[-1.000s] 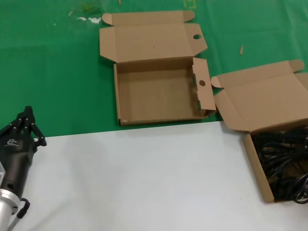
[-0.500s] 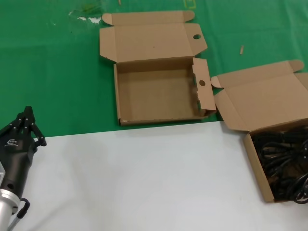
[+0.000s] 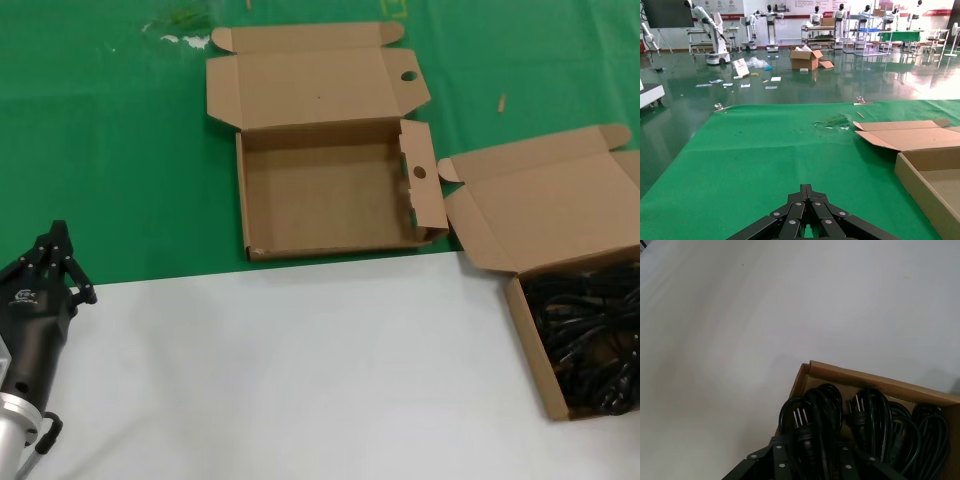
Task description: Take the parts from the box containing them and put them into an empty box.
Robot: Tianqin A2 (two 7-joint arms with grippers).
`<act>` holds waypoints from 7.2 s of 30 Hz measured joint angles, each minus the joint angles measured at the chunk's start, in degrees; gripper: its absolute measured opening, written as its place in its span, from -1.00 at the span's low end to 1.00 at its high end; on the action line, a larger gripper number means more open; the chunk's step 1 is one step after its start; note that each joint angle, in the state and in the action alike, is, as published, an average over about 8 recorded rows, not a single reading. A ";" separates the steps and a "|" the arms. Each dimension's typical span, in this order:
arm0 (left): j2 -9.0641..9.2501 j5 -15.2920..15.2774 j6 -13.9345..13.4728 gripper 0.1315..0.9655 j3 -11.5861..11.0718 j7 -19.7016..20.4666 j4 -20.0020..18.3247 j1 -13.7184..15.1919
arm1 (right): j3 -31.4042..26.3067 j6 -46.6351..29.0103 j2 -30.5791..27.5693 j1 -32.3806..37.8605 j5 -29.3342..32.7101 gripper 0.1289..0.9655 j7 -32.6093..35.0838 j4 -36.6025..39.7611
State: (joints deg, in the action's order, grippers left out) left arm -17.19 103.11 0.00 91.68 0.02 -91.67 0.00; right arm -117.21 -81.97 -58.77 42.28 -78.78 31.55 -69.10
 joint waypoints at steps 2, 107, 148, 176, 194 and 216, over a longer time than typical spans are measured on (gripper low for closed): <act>0.00 0.00 0.00 -0.98 0.00 0.00 0.00 0.00 | -0.08 0.04 0.22 0.22 0.05 -0.52 0.17 0.42; 0.00 0.00 0.00 -0.98 0.00 0.00 0.00 0.00 | -11.84 23.56 45.19 28.86 10.22 -0.65 -9.36 26.77; 0.00 0.00 0.00 -0.44 0.00 0.00 0.00 0.00 | -0.85 36.40 37.72 5.21 0.72 0.94 -22.61 0.42; 0.00 0.01 0.00 0.74 0.00 -0.04 0.00 0.00 | 11.86 58.35 39.58 -17.66 -11.35 1.00 -26.92 -10.65; 0.00 0.02 0.00 1.00 0.00 -0.02 0.00 0.00 | 20.04 72.47 40.77 -32.38 -19.12 1.00 -29.68 -17.77; 0.00 0.02 0.00 1.00 0.00 -0.02 0.00 0.00 | 24.39 79.99 41.41 -40.22 -23.26 1.00 -31.17 -21.58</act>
State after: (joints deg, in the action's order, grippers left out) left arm -17.19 103.13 0.00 91.67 0.00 -91.67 0.00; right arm -92.82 -1.98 -17.36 2.06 -102.05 0.38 -90.68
